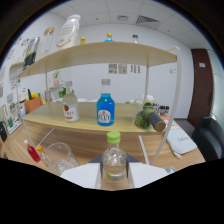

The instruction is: Make me a cup of Vodka Sunrise.

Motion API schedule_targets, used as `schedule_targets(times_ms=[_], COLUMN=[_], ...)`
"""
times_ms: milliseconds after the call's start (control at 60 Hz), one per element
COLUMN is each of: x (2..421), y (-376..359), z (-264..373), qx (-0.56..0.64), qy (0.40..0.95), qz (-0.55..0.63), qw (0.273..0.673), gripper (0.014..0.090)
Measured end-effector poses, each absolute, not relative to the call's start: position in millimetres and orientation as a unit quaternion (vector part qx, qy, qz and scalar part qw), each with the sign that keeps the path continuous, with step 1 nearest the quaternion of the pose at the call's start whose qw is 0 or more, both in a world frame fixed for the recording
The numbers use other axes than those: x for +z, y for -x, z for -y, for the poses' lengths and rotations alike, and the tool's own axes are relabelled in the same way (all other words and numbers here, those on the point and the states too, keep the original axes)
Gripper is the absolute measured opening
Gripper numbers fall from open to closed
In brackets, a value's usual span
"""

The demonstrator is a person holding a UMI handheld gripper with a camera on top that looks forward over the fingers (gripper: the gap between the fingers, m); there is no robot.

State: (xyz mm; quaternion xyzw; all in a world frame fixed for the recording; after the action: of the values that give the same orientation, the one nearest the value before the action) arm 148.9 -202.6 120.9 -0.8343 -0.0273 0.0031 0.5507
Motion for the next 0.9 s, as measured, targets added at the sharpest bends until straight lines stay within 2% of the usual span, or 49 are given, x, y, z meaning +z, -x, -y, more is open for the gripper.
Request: schedule_targets(times_ms=[317,583,817,900], x=[41.2,19.5,19.1,16.4], y=[-157.2,-160.9,-160.3,-161.0], z=[192.2,193.1,197.0,201.5], qx=[0.023,0.016,0.013,0.008], qy=[0.866,0.881,0.881,0.885], qz=[0.021,0.023,0.031,0.03], qw=[0.499,0.472,0.472,0.464], gripper=[0.0357,0.036,0.037,0.0405])
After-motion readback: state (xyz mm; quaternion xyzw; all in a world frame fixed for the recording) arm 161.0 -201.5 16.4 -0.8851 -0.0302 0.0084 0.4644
